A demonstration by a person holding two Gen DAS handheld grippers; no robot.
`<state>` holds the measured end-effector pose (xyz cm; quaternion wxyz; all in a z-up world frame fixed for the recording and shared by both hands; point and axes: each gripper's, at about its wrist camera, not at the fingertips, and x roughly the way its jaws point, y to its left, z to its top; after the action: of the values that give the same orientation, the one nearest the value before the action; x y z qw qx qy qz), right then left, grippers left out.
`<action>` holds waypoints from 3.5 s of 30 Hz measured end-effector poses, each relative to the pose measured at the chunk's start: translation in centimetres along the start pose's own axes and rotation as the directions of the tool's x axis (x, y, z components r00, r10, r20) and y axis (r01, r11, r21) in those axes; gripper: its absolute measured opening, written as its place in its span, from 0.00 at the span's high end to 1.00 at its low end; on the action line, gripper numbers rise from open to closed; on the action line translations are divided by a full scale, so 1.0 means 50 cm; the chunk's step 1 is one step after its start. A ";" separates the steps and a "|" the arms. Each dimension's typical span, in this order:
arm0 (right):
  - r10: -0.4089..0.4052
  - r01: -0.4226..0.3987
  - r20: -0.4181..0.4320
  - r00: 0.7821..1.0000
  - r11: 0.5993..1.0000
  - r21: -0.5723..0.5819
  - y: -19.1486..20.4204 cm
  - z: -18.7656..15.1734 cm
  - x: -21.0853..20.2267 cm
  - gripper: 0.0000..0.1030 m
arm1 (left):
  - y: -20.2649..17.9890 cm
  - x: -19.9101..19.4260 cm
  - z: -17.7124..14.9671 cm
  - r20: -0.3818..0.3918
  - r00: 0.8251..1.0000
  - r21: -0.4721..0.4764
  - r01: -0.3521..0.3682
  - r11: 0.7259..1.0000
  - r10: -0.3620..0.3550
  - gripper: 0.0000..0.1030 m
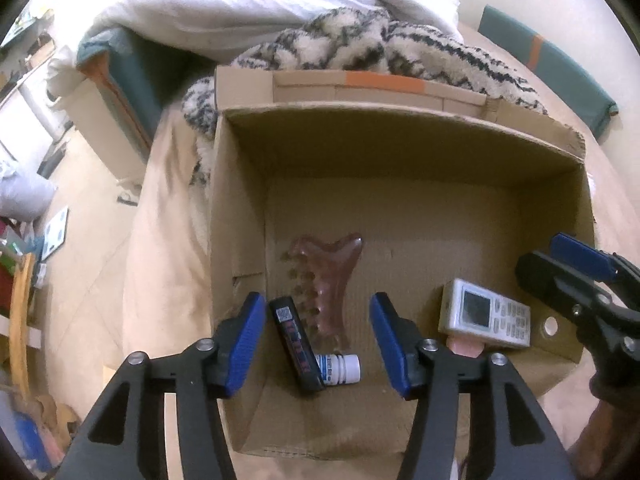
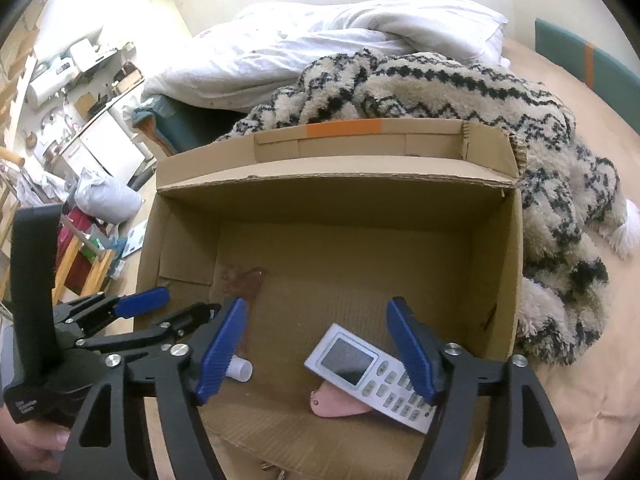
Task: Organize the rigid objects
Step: 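Withdraw both tools from the box toward the remaining items, then lower the right tool and grasp the white charger plug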
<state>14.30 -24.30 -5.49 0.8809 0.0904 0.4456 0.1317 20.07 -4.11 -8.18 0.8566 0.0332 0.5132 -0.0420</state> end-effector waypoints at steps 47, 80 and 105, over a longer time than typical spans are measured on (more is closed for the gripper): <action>0.010 -0.005 -0.025 1.000 0.982 0.187 -0.042 -0.186 -0.162 0.00 | 0.078 -0.145 -0.160 -0.033 0.998 -0.023 -0.056 0.998 0.055 0.49; -0.180 0.146 -0.359 0.916 0.982 -0.119 0.061 -0.249 0.058 0.56 | 0.073 -0.138 -0.145 -0.071 0.997 -0.064 -0.002 0.998 -0.003 0.49; 0.021 -0.024 -0.078 0.997 0.999 -0.036 0.047 -0.202 -0.175 0.58 | 0.068 -0.108 -0.162 -0.108 0.993 -0.040 -0.050 0.998 0.045 0.49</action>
<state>0.78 -24.37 -4.10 0.8629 0.0739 0.4757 0.1534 10.78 0.29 -7.18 0.8291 0.0291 0.5582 -0.0088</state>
